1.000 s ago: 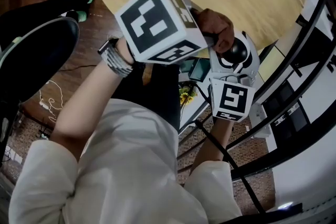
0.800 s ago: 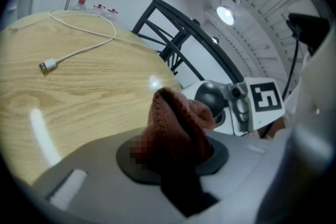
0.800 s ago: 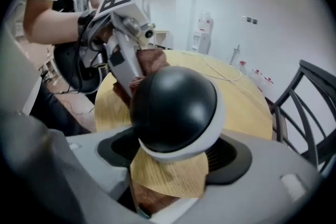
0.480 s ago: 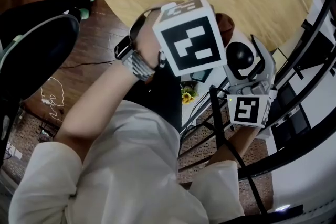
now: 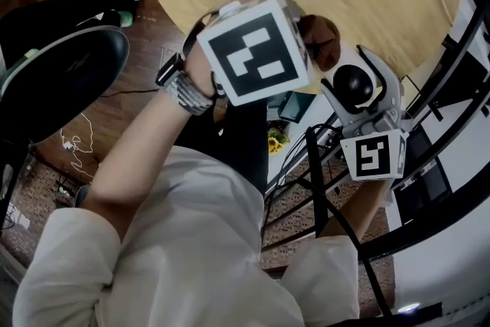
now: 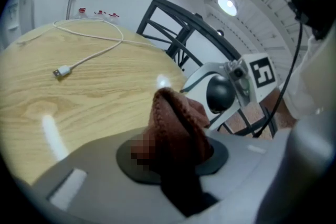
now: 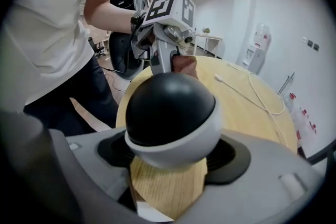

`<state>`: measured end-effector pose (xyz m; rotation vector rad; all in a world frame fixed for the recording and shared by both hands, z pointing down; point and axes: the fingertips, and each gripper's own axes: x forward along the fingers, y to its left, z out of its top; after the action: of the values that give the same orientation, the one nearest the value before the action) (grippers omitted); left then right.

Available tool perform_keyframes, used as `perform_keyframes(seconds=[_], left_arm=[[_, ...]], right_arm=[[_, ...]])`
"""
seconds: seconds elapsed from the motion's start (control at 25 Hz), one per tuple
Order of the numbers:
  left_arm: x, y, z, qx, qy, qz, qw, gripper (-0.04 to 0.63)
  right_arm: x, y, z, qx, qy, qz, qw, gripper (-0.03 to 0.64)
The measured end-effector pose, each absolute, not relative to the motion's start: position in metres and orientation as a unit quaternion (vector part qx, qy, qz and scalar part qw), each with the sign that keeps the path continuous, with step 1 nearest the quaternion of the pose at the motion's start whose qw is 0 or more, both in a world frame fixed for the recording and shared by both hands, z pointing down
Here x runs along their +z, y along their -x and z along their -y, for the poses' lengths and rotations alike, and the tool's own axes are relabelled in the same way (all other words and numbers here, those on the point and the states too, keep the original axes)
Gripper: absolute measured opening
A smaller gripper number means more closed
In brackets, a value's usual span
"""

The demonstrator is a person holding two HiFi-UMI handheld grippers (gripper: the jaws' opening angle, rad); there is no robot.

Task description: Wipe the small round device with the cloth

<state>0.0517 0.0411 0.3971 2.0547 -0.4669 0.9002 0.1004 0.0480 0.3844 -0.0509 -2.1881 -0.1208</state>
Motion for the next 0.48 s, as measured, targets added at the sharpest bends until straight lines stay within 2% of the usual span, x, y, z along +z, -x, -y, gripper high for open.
perform_keyframes(seconds=[0.28,0.36,0.48], left_arm=[[0.300,-0.025,-0.008,0.050,-0.846,0.186,0.497,0.123],[0.283,-0.037,-0.002,0.010,-0.840,0.166,0.516,0.124],[0.283,-0.063,-0.003,0.038,-0.844,0.160,0.510,0.124]], right_arm=[[0.387,-0.101,-0.036,0.012,-0.086,0.896,0.436,0.367],[0.389,-0.104,-0.028,0.048,-0.133,0.894,0.425,0.365],[0.393,-0.103,-0.024,0.057,-0.167,0.874,0.452,0.365]])
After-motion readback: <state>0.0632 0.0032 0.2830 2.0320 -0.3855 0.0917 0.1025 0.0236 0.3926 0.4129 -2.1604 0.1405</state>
